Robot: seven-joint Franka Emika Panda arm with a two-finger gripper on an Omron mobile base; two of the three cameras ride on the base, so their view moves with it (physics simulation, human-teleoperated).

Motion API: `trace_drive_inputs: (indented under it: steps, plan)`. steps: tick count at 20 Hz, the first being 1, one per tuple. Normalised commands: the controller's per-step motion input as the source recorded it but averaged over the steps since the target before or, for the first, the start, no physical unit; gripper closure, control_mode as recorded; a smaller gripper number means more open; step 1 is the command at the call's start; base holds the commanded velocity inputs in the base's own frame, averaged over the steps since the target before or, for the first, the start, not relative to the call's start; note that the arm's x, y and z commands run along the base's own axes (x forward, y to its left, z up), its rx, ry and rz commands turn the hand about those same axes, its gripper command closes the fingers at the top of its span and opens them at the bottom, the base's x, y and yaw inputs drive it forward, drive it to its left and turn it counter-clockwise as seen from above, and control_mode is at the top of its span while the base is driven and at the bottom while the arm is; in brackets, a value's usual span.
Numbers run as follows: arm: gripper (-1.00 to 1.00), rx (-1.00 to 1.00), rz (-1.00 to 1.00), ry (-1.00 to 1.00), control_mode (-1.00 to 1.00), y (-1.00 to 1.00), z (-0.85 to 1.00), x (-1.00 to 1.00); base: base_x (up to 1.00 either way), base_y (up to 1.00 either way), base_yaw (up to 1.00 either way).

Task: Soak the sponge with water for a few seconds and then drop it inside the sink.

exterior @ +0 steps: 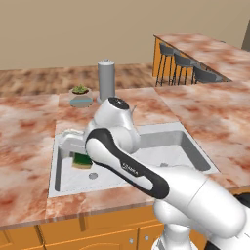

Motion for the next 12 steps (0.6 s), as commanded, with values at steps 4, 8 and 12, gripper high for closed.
trace_drive_inputs:
  steps: [4, 8, 12]
  plan:
    - [1.00, -0.02, -0.12, 0.25, -1.00, -0.42, 0.15, 0.00, 0.00, 0.00, 0.00]
    - [1.00, -0.04, -0.15, 0.18, -1.00, -0.28, 0.07, -0.03, 0.00, 0.00, 0.00]
    - [1.00, -0.17, -0.08, 0.11, -1.00, 0.00, 0.00, -0.14, 0.00, 0.00, 0.00]
